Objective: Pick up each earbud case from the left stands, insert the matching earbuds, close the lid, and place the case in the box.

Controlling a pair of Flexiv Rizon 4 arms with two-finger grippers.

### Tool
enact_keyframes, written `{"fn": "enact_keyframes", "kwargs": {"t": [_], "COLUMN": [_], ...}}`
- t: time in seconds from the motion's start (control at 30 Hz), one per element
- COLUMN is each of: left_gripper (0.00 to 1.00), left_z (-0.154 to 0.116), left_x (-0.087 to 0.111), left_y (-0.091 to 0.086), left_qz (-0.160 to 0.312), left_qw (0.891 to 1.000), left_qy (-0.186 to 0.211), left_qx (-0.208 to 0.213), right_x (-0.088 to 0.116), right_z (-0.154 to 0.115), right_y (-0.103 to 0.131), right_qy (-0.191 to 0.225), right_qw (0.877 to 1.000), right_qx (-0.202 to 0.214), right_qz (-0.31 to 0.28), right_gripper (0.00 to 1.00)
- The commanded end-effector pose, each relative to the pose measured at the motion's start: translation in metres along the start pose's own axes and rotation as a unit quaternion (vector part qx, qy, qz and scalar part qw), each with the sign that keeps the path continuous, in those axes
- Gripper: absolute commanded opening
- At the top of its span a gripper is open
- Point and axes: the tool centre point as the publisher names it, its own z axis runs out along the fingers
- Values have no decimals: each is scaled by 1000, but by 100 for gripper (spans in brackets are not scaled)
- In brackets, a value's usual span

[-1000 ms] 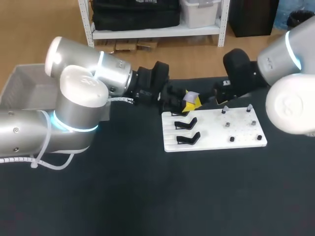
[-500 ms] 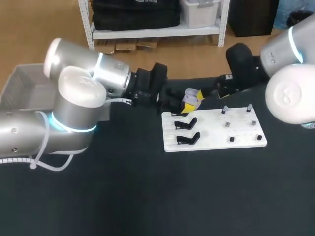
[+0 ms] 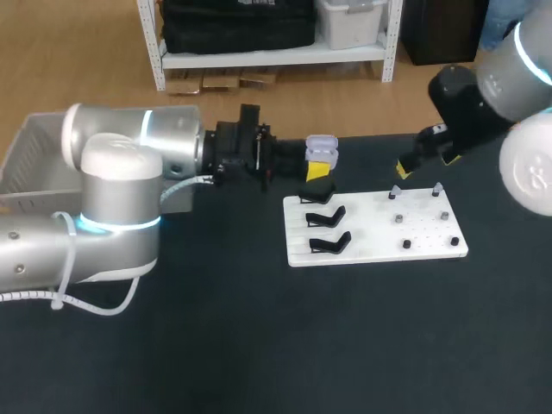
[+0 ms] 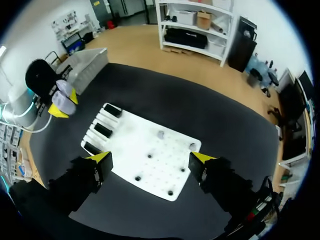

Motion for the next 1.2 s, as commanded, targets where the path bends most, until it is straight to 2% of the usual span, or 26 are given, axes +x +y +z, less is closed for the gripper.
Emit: {"fn": "enact_keyframes", "kwargs": {"t": [0.03, 0.23, 0.37, 0.47, 0.6, 0.93, 1.2], "left_gripper": [0, 0, 0, 0, 0, 0, 0], "left_z": [-4, -3, -1, 4, 14, 31, 36], "left_x": [-1, -4, -3, -1, 0, 9, 9], "left_y": [1, 8, 15, 22, 30, 34, 35], "left_qz": [0, -10, -20, -21, -20, -32, -13], "left_qw": [1000, 999, 998, 998, 998, 998, 999], "left_qy": [-25, -44, -41, -40, -47, -38, -27], "left_qx": [-9, -26, -42, -46, -47, -46, -20], "right_x": [-1, -1, -1, 2, 2, 10, 15], "right_z": [-6, -6, -6, 5, 12, 43, 59], "right_y": [6, 6, 6, -6, -21, -44, -56], "right_qy": [3, 3, 3, 11, 13, 50, 69], "right_qw": [997, 997, 997, 996, 994, 995, 993], "right_qx": [75, 75, 75, 90, 111, 91, 94], "right_qz": [2, 2, 2, 12, 4, 12, 10], "right_gripper": [100, 100, 100, 100, 100, 100, 100]}}
